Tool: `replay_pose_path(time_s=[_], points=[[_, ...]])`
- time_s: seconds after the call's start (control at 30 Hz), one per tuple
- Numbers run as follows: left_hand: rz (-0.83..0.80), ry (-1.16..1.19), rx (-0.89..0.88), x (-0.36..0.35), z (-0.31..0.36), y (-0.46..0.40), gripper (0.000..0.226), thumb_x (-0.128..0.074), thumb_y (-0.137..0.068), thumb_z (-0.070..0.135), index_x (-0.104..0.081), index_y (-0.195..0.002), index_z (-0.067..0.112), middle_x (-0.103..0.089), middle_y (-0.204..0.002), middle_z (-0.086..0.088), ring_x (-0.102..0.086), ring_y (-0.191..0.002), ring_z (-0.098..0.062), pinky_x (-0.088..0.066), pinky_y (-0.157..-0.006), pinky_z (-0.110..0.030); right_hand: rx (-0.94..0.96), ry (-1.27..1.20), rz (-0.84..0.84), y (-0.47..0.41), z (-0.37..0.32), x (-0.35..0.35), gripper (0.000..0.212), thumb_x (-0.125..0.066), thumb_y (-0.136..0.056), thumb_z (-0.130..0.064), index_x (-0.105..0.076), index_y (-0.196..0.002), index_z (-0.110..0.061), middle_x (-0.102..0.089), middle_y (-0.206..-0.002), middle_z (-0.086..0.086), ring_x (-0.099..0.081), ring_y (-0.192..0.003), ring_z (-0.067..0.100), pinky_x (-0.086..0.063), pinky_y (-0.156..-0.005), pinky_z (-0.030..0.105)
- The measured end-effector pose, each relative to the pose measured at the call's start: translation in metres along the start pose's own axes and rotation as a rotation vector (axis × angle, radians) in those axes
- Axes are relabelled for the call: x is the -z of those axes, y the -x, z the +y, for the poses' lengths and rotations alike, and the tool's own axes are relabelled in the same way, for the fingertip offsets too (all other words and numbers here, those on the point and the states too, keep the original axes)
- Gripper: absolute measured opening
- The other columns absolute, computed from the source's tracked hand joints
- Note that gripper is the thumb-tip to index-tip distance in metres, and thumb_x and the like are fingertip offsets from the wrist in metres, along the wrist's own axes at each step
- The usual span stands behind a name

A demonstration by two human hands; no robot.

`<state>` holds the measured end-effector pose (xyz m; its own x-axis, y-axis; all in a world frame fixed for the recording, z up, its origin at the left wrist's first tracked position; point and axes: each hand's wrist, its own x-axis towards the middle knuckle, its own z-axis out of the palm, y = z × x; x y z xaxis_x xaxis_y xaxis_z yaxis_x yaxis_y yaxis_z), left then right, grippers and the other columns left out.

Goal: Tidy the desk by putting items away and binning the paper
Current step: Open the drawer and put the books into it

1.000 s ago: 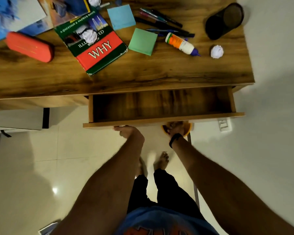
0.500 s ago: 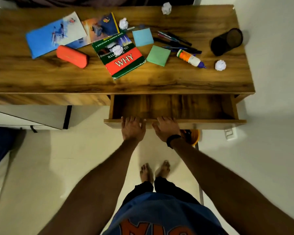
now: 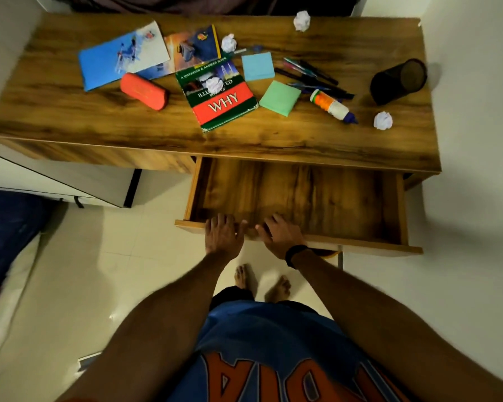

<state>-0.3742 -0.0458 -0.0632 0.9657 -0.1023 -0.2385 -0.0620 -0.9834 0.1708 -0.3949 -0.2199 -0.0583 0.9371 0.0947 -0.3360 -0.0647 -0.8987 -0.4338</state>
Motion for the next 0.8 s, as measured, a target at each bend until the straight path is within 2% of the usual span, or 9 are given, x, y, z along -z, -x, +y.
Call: replay_pose_path(time_s=[0.1,0.2,0.33,0.4,0.5,0.57,0.7,0.8], points=[[-0.105,0.049,0.024,0.006,0.0,-0.007,0.062,-0.022,-0.092,0.06,-0.049,-0.124,0.014,-0.05,-0.128,-0.011,-0.046,-0.12,-0.032,-0.032,-0.105,-0.046,-0.002,-0.007,0.034,-0.005,0.003,0.001,0.053,-0.032,-0.096,-0.053,-0.048,-0.129,-0.015,-0.048,-0.134,0.011,-0.048,-0.121,0.03,-0.042,-0.095,0.042],[-0.148,0.057,0.043,0.023,-0.005,-0.03,0.064,-0.03,-0.093,0.059,-0.036,-0.138,0.013,-0.036,-0.144,-0.013,-0.035,-0.133,-0.034,-0.029,-0.108,-0.048,0.03,0.003,0.028,-0.035,-0.008,0.016,0.057,-0.032,-0.097,-0.054,-0.039,-0.139,-0.016,-0.039,-0.144,0.012,-0.042,-0.13,0.031,-0.037,-0.105,0.046],[-0.019,0.169,0.103,0.069,-0.013,-0.078,0.058,-0.04,-0.094,0.055,-0.038,-0.134,0.013,-0.041,-0.137,-0.014,-0.039,-0.128,-0.035,-0.031,-0.104,-0.048,0.084,0.029,0.115,-0.091,-0.042,0.056,0.056,-0.036,-0.099,-0.048,-0.033,-0.144,-0.015,-0.031,-0.152,0.013,-0.037,-0.135,0.031,-0.034,-0.108,0.045],[0.042,0.218,0.096,0.091,-0.02,-0.107,0.059,-0.042,-0.093,0.055,-0.039,-0.134,0.014,-0.042,-0.137,-0.013,-0.04,-0.127,-0.035,-0.032,-0.105,-0.049,0.102,0.013,0.168,-0.12,-0.058,0.075,0.056,-0.038,-0.098,-0.048,-0.035,-0.143,-0.015,-0.033,-0.15,0.013,-0.038,-0.134,0.032,-0.035,-0.107,0.044],[0.106,0.293,0.117,0.116,-0.029,-0.148,0.062,-0.043,-0.092,0.057,-0.039,-0.135,0.013,-0.045,-0.135,-0.015,-0.043,-0.125,-0.036,-0.037,-0.105,-0.051,0.07,-0.019,0.179,-0.16,-0.076,0.103,0.059,-0.04,-0.098,-0.047,-0.031,-0.146,-0.014,-0.032,-0.152,0.014,-0.034,-0.137,0.034,-0.034,-0.108,0.045],[0.144,0.392,0.137,0.13,-0.035,-0.175,0.059,-0.049,-0.092,0.054,-0.042,-0.132,0.011,-0.049,-0.131,-0.017,-0.048,-0.121,-0.038,-0.042,-0.098,-0.048,0.03,-0.056,0.2,-0.188,-0.086,0.12,0.059,-0.044,-0.097,-0.043,-0.03,-0.145,-0.013,-0.031,-0.153,0.013,-0.033,-0.138,0.033,-0.036,-0.107,0.045],[0.075,0.677,0.206,0.146,-0.045,-0.231,0.058,-0.055,-0.092,0.046,-0.04,-0.136,0.011,-0.047,-0.134,-0.019,-0.046,-0.125,-0.038,-0.039,-0.101,-0.043,-0.093,-0.121,0.234,-0.241,-0.094,0.143,0.058,-0.053,-0.093,-0.039,-0.033,-0.141,-0.013,-0.036,-0.146,0.014,-0.036,-0.134,0.034,-0.037,-0.106,0.045],[-0.009,0.784,0.187,0.148,-0.056,-0.267,0.071,-0.057,-0.084,0.057,-0.033,-0.142,0.023,-0.047,-0.138,-0.013,-0.049,-0.126,-0.034,-0.043,-0.104,-0.046,-0.208,-0.173,0.166,-0.276,-0.097,0.153,0.068,-0.059,-0.09,-0.038,-0.027,-0.145,-0.013,-0.033,-0.148,0.017,-0.036,-0.135,0.037,-0.038,-0.108,0.05]])
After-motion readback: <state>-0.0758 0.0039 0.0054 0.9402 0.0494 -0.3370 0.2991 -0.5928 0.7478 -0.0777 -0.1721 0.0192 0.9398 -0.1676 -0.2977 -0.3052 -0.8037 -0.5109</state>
